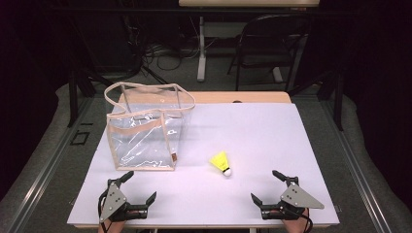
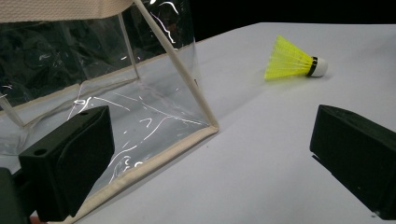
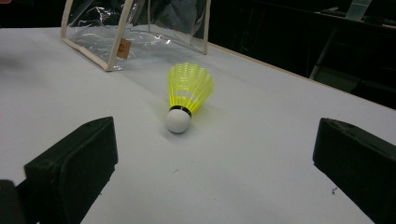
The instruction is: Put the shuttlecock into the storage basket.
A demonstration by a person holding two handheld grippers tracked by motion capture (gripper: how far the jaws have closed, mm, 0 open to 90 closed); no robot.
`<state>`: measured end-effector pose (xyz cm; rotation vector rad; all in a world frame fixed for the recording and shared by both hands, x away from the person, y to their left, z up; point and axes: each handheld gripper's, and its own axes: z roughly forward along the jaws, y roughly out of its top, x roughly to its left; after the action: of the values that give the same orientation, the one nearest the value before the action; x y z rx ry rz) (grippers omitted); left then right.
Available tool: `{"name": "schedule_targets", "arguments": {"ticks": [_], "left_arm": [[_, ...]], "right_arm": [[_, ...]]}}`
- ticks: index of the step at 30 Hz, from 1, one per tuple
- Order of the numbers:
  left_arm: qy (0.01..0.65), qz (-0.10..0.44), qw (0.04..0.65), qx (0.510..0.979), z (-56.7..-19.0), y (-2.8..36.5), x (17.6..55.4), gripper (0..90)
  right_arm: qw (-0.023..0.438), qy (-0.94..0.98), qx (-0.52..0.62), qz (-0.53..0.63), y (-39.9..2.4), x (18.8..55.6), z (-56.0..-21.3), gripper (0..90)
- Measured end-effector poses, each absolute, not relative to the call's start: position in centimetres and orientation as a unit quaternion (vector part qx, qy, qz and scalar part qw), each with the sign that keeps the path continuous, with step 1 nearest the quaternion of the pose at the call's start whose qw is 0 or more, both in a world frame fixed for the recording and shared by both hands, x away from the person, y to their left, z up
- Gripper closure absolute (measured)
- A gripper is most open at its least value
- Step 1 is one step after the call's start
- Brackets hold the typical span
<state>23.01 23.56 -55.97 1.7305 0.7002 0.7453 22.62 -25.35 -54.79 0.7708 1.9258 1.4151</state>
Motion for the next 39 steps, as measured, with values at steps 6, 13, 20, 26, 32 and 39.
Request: {"name": "schedule_targets", "arguments": {"ticks": [6, 13, 20, 26, 32, 39], "left_arm": [[0.293, 0.313, 0.537, 0.727, -55.9, 23.5, 23.0, 0.0], [0.294, 0.313, 0.538, 0.725, -55.9, 23.6, 22.9, 0.0], [0.293, 0.316, 0.536, 0.726, -55.9, 23.5, 22.8, 0.0], [0.292, 0.316, 0.537, 0.726, -55.9, 23.5, 22.9, 0.0], [0.293, 0.314, 0.536, 0.727, -55.9, 23.6, 22.9, 0.0], [0.29, 0.314, 0.534, 0.73, -55.9, 23.5, 22.9, 0.0]], "right_arm": [[0.308, 0.729, 0.292, 0.537, -25.4, 22.6, -54.8, 0.0], [0.303, 0.732, 0.302, 0.53, -25.3, 22.7, -54.7, 0.0], [0.293, 0.733, 0.312, 0.528, -25.1, 22.9, -54.6, 0.0], [0.286, 0.739, 0.323, 0.518, -24.6, 23.3, -54.5, 0.0], [0.273, 0.746, 0.334, 0.507, -24.0, 23.8, -54.5, 0.0], [0.266, 0.75, 0.333, 0.505, -22.9, 24.1, -54.0, 0.0]]}}
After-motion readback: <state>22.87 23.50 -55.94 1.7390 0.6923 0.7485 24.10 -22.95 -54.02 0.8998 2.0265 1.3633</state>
